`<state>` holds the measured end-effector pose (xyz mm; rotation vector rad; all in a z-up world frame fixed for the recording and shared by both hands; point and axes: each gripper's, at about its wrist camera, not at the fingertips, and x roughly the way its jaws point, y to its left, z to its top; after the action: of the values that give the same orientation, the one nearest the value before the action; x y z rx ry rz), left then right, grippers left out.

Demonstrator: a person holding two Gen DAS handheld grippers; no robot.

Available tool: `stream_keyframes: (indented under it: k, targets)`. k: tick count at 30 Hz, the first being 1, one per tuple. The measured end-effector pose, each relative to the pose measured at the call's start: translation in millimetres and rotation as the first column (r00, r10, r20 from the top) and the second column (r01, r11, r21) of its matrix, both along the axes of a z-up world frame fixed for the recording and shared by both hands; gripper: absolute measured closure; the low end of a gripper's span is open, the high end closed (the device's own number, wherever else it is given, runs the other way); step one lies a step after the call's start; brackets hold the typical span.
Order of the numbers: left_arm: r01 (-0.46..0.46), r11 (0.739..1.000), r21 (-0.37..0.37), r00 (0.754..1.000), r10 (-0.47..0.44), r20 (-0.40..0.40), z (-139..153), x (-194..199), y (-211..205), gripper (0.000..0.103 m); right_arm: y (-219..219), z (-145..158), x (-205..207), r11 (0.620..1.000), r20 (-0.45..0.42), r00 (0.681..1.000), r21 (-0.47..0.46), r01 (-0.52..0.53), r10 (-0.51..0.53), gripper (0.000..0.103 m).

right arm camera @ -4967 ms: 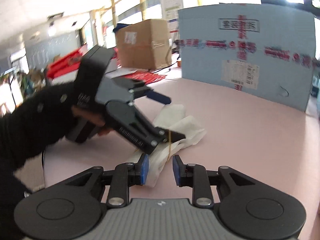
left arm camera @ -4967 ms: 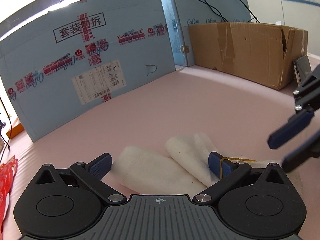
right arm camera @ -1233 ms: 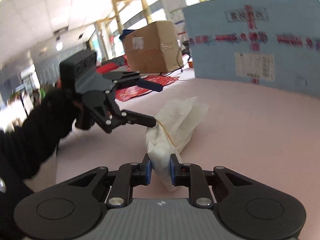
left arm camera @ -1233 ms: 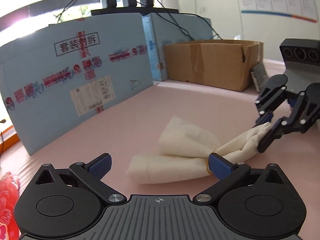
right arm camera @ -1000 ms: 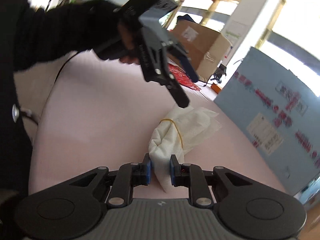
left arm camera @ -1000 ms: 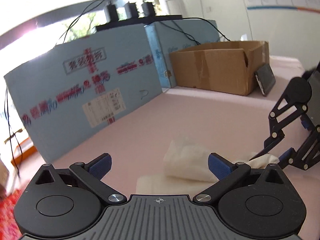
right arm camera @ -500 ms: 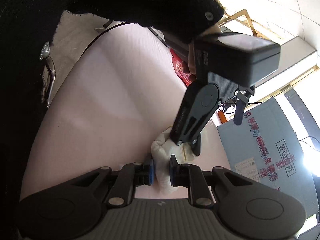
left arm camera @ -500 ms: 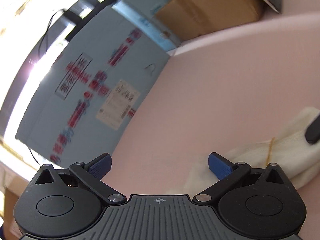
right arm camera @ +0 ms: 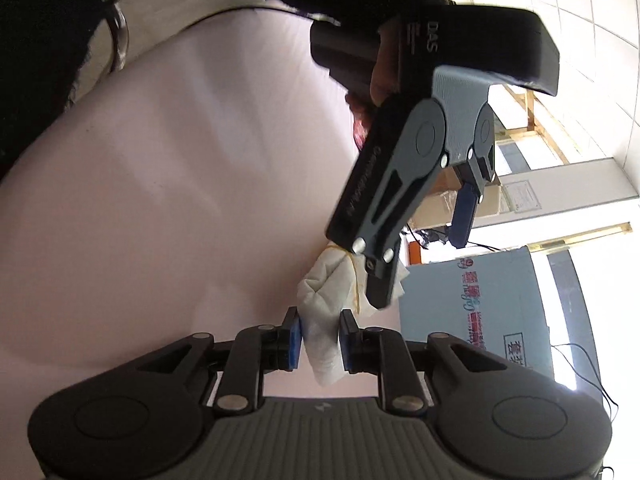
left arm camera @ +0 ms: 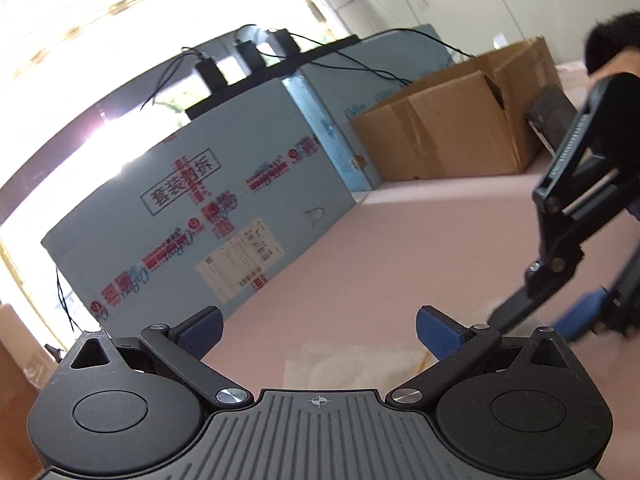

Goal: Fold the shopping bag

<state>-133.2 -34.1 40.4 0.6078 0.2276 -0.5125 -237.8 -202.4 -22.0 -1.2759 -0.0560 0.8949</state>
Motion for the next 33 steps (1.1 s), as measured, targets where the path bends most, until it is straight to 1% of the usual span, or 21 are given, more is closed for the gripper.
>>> stream_keyframes:
  k: [2, 3, 4, 5, 7, 8, 10, 11, 12, 14, 15, 16, 17, 18, 19, 21, 23, 24, 28, 31, 33]
  targets:
    - [-0.054, 0.998, 0.029, 0.998, 0.055, -0.043, -8, 6, -2, 0.000, -7, 14, 4, 0.995, -0.100, 0.995, 0.092, 0.031, -0.022, 0.046]
    - [-0.077, 0.995, 0.056, 0.995, 0.080, -0.060, -13, 7, -2, 0.000, -13, 24, 8, 0.985, -0.180, 0.983, 0.160, 0.060, -0.030, 0.044]
    - [-0.099, 0.993, 0.067, 0.992, 0.104, -0.075, -19, 4, 0, 0.000, -21, 35, 16, 0.963, -0.269, 0.962, 0.245, 0.111, -0.043, 0.042]
    - [-0.119, 0.992, 0.046, 0.989, 0.122, -0.087, -22, -1, 5, 0.000, -28, 40, 25, 0.931, -0.359, 0.932, 0.317, 0.180, -0.058, 0.039]
    - [-0.163, 0.987, -0.013, 0.979, 0.160, -0.125, -24, -9, 16, 0.000, -37, 47, 42, 0.860, -0.508, 0.859, 0.410, 0.303, -0.060, 0.038]
    - [-0.190, 0.981, -0.037, 0.973, 0.183, -0.141, -26, -13, 21, 0.000, -42, 48, 52, 0.811, -0.596, 0.801, 0.442, 0.383, -0.054, 0.038]
    - [-0.217, 0.975, -0.045, 0.968, 0.209, -0.139, -26, -20, 26, 0.000, -50, 44, 72, 0.757, -0.729, 0.685, 0.438, 0.486, -0.018, 0.045]
    - [-0.231, 0.972, -0.042, 0.965, 0.224, -0.134, -25, -24, 27, 0.000, -53, 42, 82, 0.730, -0.784, 0.621, 0.427, 0.534, 0.004, 0.060]
    - [-0.239, 0.970, -0.039, 0.964, 0.232, -0.130, -25, -26, 27, 0.000, -47, 36, 84, 0.725, -0.801, 0.599, 0.409, 0.554, -0.006, 0.072]
    - [-0.247, 0.969, -0.030, 0.964, 0.242, -0.111, -22, -31, 27, 0.000, -34, 29, 87, 0.744, -0.783, 0.620, 0.393, 0.541, -0.038, 0.084]
    - [-0.247, 0.969, -0.018, 0.966, 0.244, -0.079, -18, -36, 26, 0.000, -30, 31, 81, 0.754, -0.752, 0.658, 0.405, 0.518, -0.048, 0.088]
    - [-0.243, 0.970, -0.011, 0.969, 0.242, -0.055, -15, -40, 26, 0.000, -25, 32, 71, 0.778, -0.690, 0.720, 0.412, 0.474, -0.074, 0.088]
    - [-0.224, 0.975, 0.000, 0.974, 0.224, -0.018, -9, -47, 23, 0.000, -19, 29, 61, 0.815, -0.615, 0.782, 0.396, 0.423, -0.106, 0.088]
    - [-0.192, 0.981, 0.015, 0.981, 0.192, 0.019, -3, -55, 20, 0.000, -16, 22, 53, 0.841, -0.554, 0.822, 0.378, 0.387, -0.130, 0.089]
    - [-0.158, 0.987, 0.037, 0.987, 0.157, 0.032, 0, -61, 17, 0.000, -11, 19, 42, 0.860, -0.499, 0.854, 0.363, 0.359, -0.145, 0.089]
    - [-0.098, 0.986, 0.132, 0.995, 0.097, 0.015, -4, -62, 6, 0.000, 6, 12, 31, 0.884, -0.415, 0.896, 0.347, 0.314, -0.155, 0.089]
    - [-0.049, 0.973, 0.228, 0.999, 0.052, -0.006, -12, -60, -4, 0.000, 12, 5, 23, 0.901, -0.360, 0.921, 0.334, 0.278, -0.151, 0.090]
    - [-0.040, 0.970, 0.241, 0.999, 0.042, 0.000, -15, -55, -6, 0.000, 13, 1, 19, 0.910, -0.335, 0.931, 0.323, 0.259, -0.146, 0.091]
    - [-0.062, 0.977, 0.202, 0.996, 0.074, -0.051, -13, -22, -5, 0.000, 22, -9, 12, 0.925, -0.263, 0.952, 0.299, 0.233, -0.155, 0.092]
    - [-0.160, 0.979, 0.129, 0.983, 0.169, -0.068, -14, 10, 9, 0.000, 25, -9, 10, 0.929, -0.253, 0.956, 0.294, 0.223, -0.149, 0.093]
    - [-0.196, 0.981, 0.004, 0.964, 0.193, -0.182, -14, 35, 30, 0.000, 28, -8, 9, 0.932, -0.239, 0.959, 0.290, 0.220, -0.152, 0.093]
